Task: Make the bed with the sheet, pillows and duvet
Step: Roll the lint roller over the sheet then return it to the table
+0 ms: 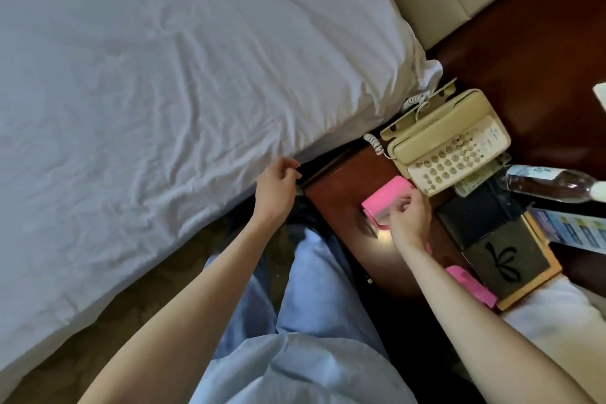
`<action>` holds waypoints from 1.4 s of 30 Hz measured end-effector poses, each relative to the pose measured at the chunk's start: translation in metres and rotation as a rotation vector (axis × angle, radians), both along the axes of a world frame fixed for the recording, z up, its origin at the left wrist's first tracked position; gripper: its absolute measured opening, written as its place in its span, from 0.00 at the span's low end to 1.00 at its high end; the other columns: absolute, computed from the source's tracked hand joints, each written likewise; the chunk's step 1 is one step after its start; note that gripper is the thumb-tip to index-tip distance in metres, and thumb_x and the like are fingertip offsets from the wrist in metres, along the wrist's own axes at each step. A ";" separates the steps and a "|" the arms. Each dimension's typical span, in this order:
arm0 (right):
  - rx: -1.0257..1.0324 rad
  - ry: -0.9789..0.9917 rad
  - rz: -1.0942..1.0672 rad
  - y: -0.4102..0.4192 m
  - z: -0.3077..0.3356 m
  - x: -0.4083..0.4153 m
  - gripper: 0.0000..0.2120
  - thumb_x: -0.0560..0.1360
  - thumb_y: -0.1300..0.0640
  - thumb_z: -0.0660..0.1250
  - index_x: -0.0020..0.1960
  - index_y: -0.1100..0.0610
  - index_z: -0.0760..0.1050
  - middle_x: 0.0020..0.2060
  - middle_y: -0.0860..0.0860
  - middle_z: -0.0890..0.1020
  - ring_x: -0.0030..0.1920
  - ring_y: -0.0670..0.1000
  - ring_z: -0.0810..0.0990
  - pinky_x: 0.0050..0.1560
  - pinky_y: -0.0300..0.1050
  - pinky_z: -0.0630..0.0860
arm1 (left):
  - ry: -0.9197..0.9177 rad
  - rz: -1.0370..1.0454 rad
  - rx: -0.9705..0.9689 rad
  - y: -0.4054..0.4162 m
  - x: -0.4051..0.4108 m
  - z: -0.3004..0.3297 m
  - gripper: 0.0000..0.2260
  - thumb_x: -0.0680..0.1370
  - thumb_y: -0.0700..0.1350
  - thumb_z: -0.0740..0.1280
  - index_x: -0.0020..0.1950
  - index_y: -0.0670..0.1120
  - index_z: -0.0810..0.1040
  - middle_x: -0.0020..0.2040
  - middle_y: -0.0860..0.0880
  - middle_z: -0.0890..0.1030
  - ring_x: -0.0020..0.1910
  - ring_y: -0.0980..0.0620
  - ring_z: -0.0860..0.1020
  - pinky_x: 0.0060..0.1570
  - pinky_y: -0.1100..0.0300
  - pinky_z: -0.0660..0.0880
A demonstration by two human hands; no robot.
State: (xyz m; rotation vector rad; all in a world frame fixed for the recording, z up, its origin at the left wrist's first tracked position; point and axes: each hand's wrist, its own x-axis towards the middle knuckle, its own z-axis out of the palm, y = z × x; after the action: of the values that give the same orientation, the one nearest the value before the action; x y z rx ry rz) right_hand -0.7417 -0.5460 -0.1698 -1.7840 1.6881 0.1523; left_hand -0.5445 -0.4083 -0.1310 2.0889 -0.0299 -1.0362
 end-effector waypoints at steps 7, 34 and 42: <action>-0.051 0.319 0.117 0.004 -0.024 -0.027 0.30 0.65 0.66 0.74 0.63 0.60 0.65 0.63 0.59 0.67 0.63 0.60 0.69 0.61 0.56 0.66 | 0.011 -0.137 0.029 -0.015 -0.020 -0.015 0.09 0.81 0.40 0.56 0.52 0.48 0.75 0.45 0.52 0.81 0.39 0.54 0.77 0.31 0.73 0.69; -0.162 -0.157 0.644 0.012 0.093 0.039 0.03 0.68 0.68 0.66 0.38 0.62 0.76 0.29 0.56 0.80 0.28 0.55 0.75 0.31 0.42 0.67 | 0.435 -0.305 -0.152 -0.015 0.020 0.073 0.31 0.71 0.62 0.71 0.69 0.51 0.69 0.58 0.50 0.79 0.55 0.52 0.80 0.58 0.54 0.76; -0.404 -0.387 0.877 0.016 0.167 0.104 0.13 0.54 0.70 0.71 0.32 0.59 0.70 0.21 0.54 0.73 0.19 0.60 0.72 0.22 0.41 0.63 | 0.495 -0.097 -0.490 0.013 0.050 0.157 0.28 0.71 0.44 0.68 0.69 0.59 0.66 0.57 0.44 0.77 0.48 0.43 0.82 0.43 0.52 0.79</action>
State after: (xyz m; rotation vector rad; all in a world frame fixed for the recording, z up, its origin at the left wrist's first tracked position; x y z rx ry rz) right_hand -0.6377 -0.5299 -0.0029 -2.5533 0.6103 -0.1647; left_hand -0.4946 -0.3957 0.0261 1.3697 -0.1250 -1.4178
